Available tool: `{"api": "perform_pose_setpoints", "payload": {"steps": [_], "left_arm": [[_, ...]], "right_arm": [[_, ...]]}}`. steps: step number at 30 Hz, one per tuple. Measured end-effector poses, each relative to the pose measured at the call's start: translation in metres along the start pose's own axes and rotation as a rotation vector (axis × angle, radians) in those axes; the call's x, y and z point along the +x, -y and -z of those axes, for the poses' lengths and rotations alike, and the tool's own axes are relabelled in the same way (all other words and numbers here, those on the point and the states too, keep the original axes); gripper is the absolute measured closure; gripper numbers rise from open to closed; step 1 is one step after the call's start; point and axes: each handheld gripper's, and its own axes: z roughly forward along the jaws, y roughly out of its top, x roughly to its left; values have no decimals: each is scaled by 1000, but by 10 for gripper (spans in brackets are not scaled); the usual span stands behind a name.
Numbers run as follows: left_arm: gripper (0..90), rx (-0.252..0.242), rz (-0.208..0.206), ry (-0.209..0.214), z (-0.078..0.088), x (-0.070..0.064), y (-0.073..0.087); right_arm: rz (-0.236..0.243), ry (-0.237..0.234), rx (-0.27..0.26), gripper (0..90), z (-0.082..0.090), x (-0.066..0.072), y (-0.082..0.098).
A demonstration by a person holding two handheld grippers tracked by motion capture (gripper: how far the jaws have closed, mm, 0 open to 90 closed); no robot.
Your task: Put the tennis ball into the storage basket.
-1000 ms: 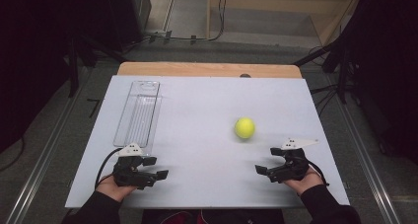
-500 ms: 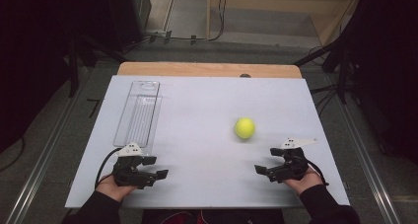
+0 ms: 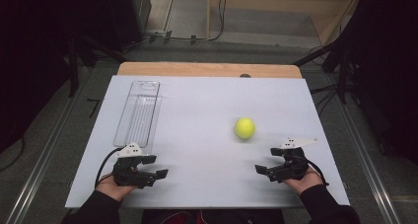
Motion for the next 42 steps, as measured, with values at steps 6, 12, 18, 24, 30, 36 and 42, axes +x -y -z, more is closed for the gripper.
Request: {"api": "perform_pose_setpoints", "payload": {"steps": [6,12,18,24,30,36,42], "left_arm": [[264,5,-16,-2,-1,1,-1],[264,-2,-13,4,0,1,-1],[264,-6,-8,10,0,2,-1],[264,-9,-7,13,0,2,0],[264,-11,-7,15,0,2,0],[263,-12,-1,17,0,2,0],[263,-13,1,19,0,3,0]], "right_arm": [[-5,-27,-5,8,0,-2,0],[0,-17,2,8,-1,-1,0],[7,-19,0,69,0,-1,0],[2,-18,4,69,-1,-2,0],[-1,-10,-2,69,-1,-2,0],[-5,-15,1,69,-2,-2,-1],[-18,-13,-3,69,-1,-3,-1]]}}
